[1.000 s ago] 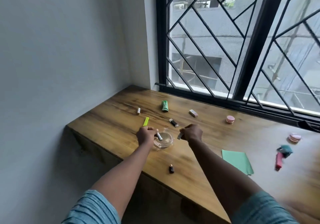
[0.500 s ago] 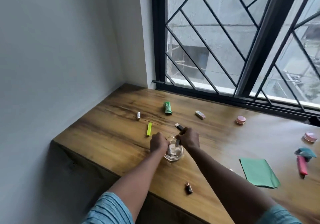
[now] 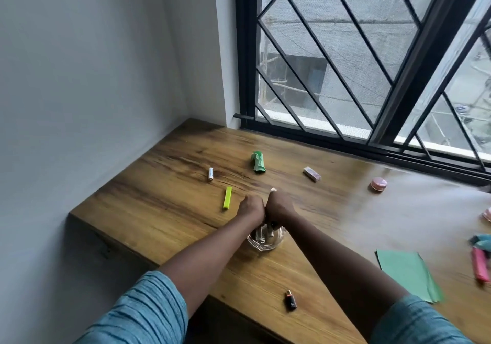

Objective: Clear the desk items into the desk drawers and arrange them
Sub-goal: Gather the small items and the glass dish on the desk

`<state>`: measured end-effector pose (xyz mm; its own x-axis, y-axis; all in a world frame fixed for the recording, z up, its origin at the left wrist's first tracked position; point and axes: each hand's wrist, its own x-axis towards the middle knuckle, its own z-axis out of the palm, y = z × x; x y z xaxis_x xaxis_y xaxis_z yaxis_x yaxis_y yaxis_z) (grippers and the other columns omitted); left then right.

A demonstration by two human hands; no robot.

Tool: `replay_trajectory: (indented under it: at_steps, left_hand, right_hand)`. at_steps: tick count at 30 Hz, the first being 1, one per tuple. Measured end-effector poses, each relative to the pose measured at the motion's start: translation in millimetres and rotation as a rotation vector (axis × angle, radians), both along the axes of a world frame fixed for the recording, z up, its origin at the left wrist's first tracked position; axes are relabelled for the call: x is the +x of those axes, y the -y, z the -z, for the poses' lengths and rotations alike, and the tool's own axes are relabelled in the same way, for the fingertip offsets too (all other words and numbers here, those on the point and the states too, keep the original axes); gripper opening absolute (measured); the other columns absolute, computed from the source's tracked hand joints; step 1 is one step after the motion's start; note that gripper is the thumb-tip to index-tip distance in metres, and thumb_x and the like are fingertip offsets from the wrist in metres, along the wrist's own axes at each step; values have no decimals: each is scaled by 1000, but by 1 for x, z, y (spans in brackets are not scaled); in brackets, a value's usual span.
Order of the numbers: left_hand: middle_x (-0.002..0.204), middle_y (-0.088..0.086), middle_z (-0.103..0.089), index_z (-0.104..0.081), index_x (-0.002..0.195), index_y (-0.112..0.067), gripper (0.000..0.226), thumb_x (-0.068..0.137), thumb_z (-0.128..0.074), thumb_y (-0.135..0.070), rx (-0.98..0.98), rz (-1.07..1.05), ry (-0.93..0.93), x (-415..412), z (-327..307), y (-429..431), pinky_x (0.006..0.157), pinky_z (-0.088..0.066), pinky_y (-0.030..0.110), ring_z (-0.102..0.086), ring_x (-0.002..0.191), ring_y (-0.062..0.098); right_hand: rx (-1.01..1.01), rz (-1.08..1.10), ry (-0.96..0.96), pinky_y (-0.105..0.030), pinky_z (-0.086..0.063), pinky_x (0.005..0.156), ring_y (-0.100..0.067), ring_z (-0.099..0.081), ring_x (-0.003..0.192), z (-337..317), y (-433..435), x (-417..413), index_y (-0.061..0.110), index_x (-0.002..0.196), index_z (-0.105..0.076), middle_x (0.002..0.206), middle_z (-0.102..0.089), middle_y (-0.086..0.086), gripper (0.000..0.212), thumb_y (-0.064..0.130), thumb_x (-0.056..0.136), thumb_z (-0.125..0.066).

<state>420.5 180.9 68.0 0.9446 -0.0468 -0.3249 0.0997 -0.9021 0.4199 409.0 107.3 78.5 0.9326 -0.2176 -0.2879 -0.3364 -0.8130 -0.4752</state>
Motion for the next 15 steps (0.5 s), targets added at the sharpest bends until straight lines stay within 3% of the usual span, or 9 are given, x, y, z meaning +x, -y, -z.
replay_trajectory:
  at_steps: [1,3,6,8,10,11,13,15]
  left_hand:
    - [129,20,-56,-60,117,1,32,96,-35,-5,-6,-5,-18,1,-1,0,93,-46,35,-55,120,35]
    - [129,20,-57,-60,117,0,33,96,-35,-5,5,15,-34,5,-1,0,93,-47,35,-55,120,35]
    - [128,19,-58,-60,117,0,30,96,-40,-6,4,26,-47,10,-5,-4,91,-48,34,-57,118,32]
    - [123,20,-62,-63,109,2,22,92,-52,-5,-22,58,-117,15,-10,-9,82,-54,32,-66,106,28]
    - [99,21,-72,-63,81,3,6,87,-61,2,-134,36,-246,24,-17,-16,56,-57,29,-75,70,23]
    - [77,18,-74,-58,71,1,16,85,-64,5,-201,-14,-307,29,-22,-23,46,-55,27,-72,56,22]
    - [40,10,-62,-55,64,1,22,84,-64,8,-293,-88,-346,40,-30,-43,31,-47,22,-67,41,18]
    - [42,10,-60,-52,65,5,22,85,-60,11,-382,-158,-337,55,-29,-67,27,-43,19,-67,44,20]
  right_hand:
    - [-4,-7,-12,-36,-50,77,-34,-63,104,1,0,-1,-4,87,-60,115,-62,-25,8,-2,86,-52]
    - [-20,-4,-35,-36,-50,82,-34,-61,107,5,1,-3,-7,105,-61,116,-62,-24,20,-2,87,-55]
    - [-58,-14,-48,-38,-49,86,-34,-60,108,8,-2,-5,-6,106,-62,114,-63,-23,21,-1,88,-52]
    - [-101,-30,-66,-37,-48,86,-34,-59,109,6,-4,-6,-5,108,-61,115,-63,-22,22,1,88,-55]
    - [-117,-34,-92,-35,-50,80,-32,-62,107,2,-5,-4,-4,109,-62,115,-64,-20,24,3,86,-60]
    - [-117,-31,-100,-33,-50,74,-30,-64,101,-1,-5,0,-3,107,-63,112,-66,-20,24,4,84,-63]
    - [-98,-25,-122,-27,-47,62,-25,-67,79,-11,-10,11,-2,100,-66,98,-70,-17,21,6,81,-68]
    - [-42,-7,-101,-22,-45,52,-16,-60,57,-17,-19,27,-1,90,-65,74,-66,-10,9,5,83,-65]
